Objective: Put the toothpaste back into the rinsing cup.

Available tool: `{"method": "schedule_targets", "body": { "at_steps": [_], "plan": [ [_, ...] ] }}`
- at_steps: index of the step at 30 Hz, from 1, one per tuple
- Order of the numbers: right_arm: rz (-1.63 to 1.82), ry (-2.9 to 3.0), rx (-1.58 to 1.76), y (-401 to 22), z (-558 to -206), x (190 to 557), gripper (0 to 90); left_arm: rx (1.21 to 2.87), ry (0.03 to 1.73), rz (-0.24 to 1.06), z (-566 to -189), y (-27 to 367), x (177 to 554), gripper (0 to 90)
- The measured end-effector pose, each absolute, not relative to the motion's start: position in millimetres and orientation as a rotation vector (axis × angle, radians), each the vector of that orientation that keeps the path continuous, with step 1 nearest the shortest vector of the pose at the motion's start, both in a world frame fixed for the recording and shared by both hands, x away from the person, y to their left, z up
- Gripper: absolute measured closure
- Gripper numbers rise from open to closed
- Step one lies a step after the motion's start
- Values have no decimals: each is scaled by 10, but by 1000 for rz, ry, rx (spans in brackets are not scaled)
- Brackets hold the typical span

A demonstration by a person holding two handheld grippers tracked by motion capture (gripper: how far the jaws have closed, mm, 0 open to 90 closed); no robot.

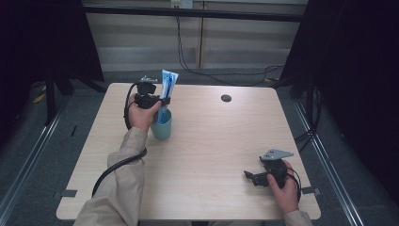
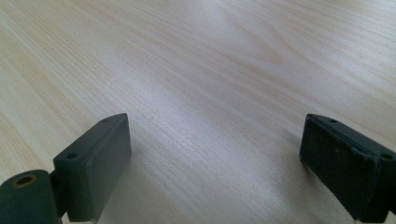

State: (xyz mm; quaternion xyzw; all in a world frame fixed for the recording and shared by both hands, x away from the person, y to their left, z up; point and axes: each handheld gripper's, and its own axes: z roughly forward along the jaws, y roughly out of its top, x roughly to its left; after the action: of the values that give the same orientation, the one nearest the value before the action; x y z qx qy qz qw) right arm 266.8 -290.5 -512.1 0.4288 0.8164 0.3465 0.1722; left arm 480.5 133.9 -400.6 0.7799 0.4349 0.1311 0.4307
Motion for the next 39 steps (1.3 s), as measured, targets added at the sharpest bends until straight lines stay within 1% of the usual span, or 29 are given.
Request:
{"method": "schedule_targets", "body": {
  "at_steps": [23,39],
  "plan": [
    [983,2317,1219,-2905,-5121,2667,83,1978,1094,348,-4023,1362,4741,685],
    [983,2317,1215,-2906,-5122,2669,83,1991,1113,314,-4097,1394,4661,681]
  ]
}}
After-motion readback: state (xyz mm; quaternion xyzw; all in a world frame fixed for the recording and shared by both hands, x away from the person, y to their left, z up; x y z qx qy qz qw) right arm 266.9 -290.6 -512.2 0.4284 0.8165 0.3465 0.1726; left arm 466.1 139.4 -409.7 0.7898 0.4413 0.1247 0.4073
